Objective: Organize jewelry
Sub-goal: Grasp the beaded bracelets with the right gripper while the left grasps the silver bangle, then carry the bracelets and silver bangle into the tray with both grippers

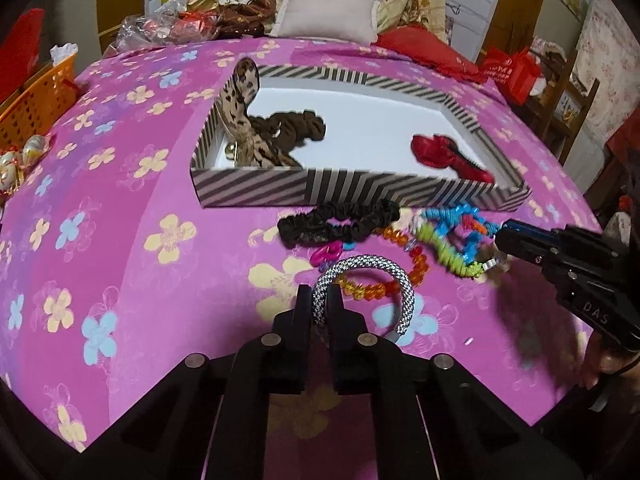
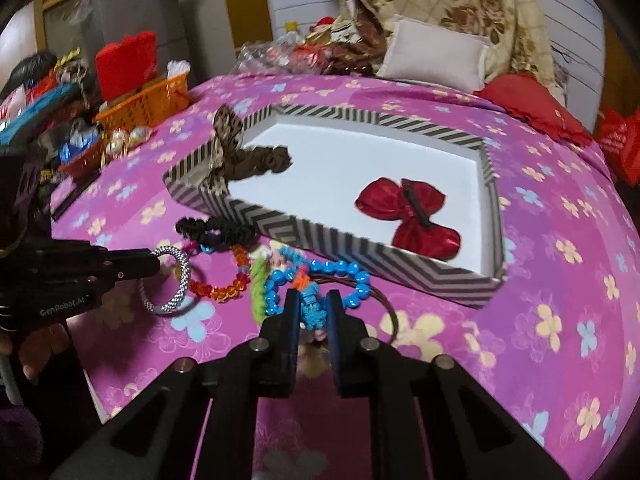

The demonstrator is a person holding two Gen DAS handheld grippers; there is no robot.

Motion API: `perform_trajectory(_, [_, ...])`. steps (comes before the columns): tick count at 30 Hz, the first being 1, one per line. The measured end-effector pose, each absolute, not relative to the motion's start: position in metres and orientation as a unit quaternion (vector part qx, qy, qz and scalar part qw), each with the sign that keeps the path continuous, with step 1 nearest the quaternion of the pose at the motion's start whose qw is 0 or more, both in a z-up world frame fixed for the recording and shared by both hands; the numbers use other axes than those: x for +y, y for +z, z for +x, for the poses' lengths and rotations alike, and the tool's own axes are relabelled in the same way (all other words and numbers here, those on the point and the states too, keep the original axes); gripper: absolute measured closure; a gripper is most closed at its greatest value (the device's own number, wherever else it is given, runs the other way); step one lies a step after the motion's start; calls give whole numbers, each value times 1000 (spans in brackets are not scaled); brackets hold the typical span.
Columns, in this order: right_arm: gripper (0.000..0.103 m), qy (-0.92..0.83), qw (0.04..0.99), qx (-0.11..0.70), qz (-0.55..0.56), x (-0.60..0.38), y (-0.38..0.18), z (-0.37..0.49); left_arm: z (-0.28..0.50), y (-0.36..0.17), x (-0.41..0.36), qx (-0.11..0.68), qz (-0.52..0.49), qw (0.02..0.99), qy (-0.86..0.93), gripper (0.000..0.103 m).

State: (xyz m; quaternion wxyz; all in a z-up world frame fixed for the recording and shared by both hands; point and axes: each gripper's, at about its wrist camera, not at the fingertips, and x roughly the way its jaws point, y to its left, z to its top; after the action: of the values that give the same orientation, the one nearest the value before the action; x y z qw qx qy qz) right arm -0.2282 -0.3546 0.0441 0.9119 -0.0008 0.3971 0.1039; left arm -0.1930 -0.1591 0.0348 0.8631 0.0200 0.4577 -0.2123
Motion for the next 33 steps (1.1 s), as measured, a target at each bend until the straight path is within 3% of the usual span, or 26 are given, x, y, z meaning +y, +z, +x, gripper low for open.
perform_trajectory(18, [90,108,937,333,15,-354,101,-250,-203,73,-152,417,4,882,-220,103])
perform_trajectory(33, [90,103,938,331,15,-356,105,-255,-206,76,-151,410,11,888,-207,103])
